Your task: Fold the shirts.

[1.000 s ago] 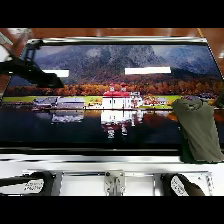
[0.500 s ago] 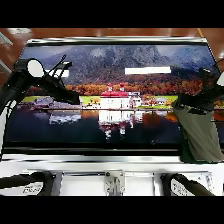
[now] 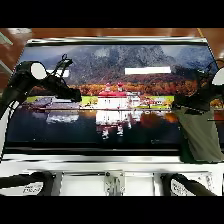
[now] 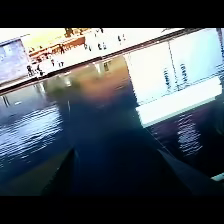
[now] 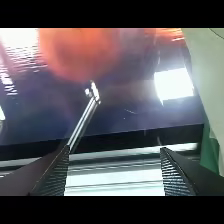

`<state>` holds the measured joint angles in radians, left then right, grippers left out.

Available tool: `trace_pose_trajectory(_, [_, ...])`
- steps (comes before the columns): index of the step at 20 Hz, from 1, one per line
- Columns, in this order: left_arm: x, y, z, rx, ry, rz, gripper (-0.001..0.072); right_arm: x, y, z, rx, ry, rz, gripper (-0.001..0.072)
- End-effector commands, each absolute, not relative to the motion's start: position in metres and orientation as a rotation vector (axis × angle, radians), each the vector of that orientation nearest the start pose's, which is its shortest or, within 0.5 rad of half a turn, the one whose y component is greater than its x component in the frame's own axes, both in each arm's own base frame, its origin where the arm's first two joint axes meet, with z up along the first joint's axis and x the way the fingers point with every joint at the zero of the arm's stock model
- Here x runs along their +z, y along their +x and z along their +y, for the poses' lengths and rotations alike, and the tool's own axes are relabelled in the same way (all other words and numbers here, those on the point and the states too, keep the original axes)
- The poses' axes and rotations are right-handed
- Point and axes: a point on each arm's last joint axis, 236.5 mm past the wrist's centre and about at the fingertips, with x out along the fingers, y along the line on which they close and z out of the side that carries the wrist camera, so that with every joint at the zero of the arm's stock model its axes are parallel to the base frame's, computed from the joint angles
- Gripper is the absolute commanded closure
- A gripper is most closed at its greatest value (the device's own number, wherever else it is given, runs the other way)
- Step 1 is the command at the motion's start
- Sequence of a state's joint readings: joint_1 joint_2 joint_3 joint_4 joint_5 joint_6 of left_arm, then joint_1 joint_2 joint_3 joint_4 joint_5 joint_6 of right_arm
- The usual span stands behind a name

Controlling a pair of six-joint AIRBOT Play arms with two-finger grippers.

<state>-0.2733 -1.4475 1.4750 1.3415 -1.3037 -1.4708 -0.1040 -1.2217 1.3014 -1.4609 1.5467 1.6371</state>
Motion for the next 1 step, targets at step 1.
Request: trace_pose_trajectory(1, [0.0469, 0.4034, -0.158, -0.431, 0.107, 1.259, 0.0116, 0.0596, 0.3247, -0.0072, -0.044, 0.213, 1.46, 0.003])
